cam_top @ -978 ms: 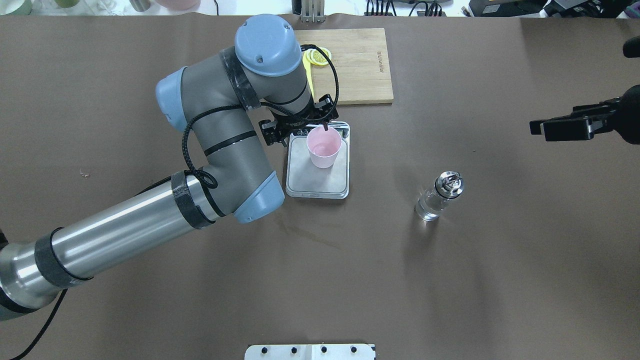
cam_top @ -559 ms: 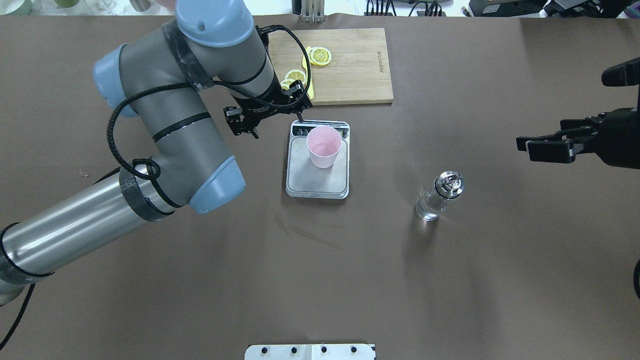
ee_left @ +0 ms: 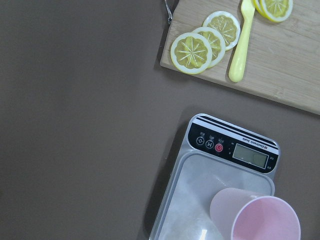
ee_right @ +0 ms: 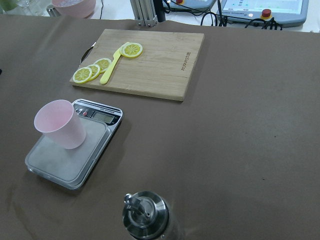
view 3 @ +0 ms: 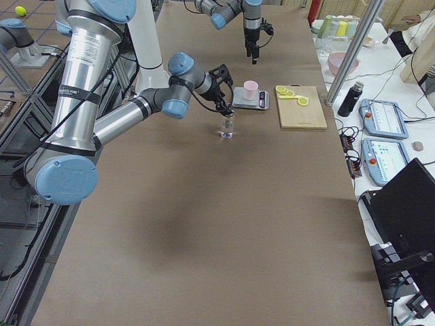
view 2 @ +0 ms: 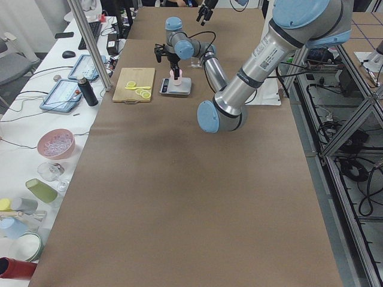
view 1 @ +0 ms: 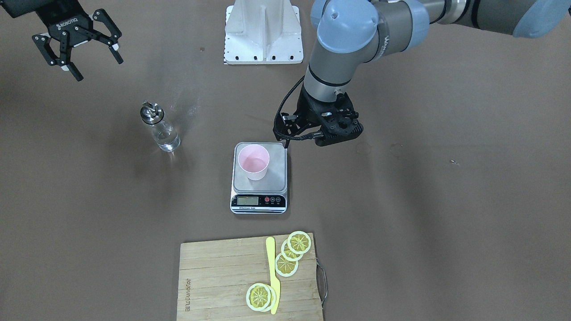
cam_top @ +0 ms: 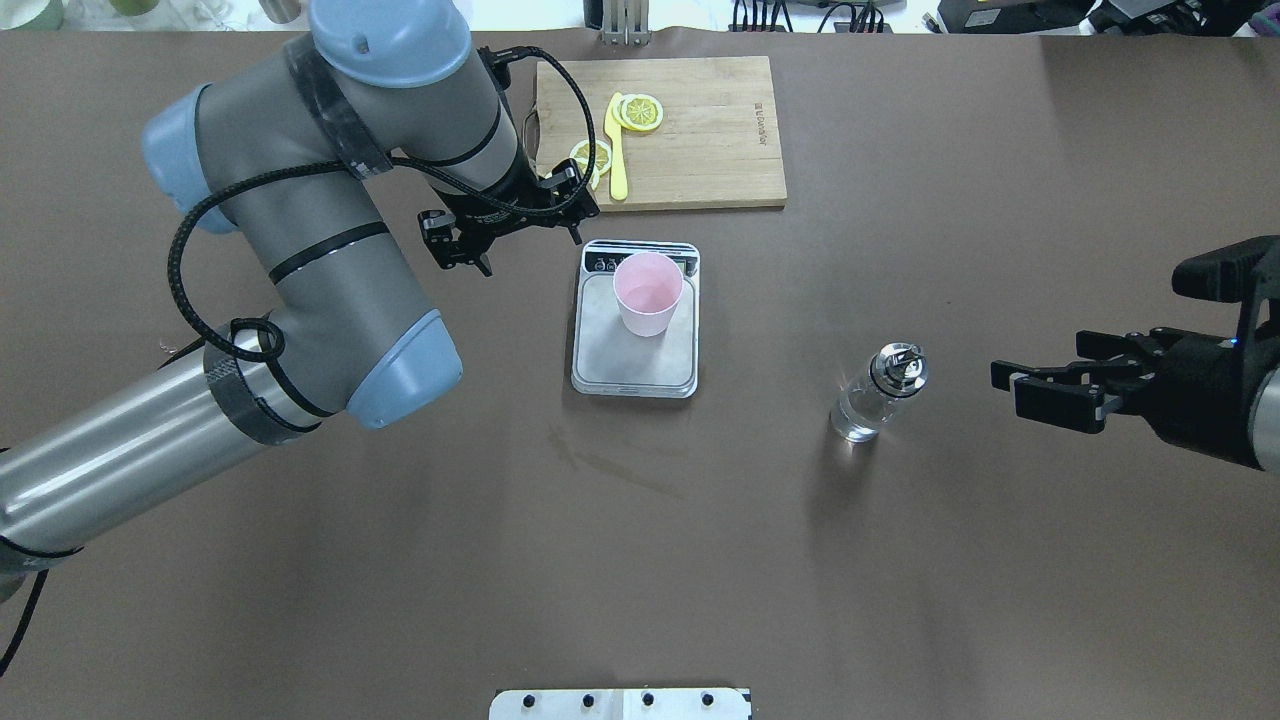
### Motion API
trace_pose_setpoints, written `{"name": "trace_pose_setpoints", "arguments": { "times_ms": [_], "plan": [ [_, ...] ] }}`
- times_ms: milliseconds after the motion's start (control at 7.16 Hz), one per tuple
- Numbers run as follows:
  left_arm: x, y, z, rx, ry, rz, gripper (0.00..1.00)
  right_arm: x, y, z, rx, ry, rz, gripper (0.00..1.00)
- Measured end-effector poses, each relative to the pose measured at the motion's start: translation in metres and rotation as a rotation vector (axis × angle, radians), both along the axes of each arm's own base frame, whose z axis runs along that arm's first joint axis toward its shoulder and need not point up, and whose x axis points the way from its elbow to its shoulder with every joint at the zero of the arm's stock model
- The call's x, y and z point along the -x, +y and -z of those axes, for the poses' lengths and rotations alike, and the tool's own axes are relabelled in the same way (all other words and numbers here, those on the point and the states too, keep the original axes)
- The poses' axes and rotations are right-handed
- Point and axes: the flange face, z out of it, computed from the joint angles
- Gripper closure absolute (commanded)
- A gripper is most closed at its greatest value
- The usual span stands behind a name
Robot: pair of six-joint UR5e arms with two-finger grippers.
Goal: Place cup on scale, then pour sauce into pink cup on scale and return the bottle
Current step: 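Release the cup and lift the left gripper while the right gripper nears the bottle, then close the right gripper around the glass sauce bottle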
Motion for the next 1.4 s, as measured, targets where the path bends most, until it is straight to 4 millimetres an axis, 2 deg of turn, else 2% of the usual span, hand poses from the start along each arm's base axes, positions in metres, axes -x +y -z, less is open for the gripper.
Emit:
{"name": "trace_pose_setpoints", "arguments": {
  "times_ms": [419,838,1118,1258,1397],
  "plan": [
    [0.000,0.000,-0.006,0.000,-0.005,-0.002,0.01,0.051,0.044,-0.019,-0.086,0.096,-0.043,0.00],
    [0.000,0.000,-0.015,0.005,-0.012,-0.001,0.01,0.093,0.071,-0.046,-0.129,0.102,-0.131,0.01],
    [-0.001,0.000,-0.018,0.006,-0.017,0.000,0.01,0.119,0.079,-0.091,-0.162,0.037,-0.186,0.01],
    [-0.001,-0.001,-0.019,0.007,-0.018,0.001,0.01,0.127,0.080,-0.102,-0.173,0.015,-0.205,0.01],
    [-0.001,-0.001,-0.020,0.006,-0.020,0.001,0.01,0.133,0.080,-0.105,-0.180,0.002,-0.217,0.02]
  ]
}}
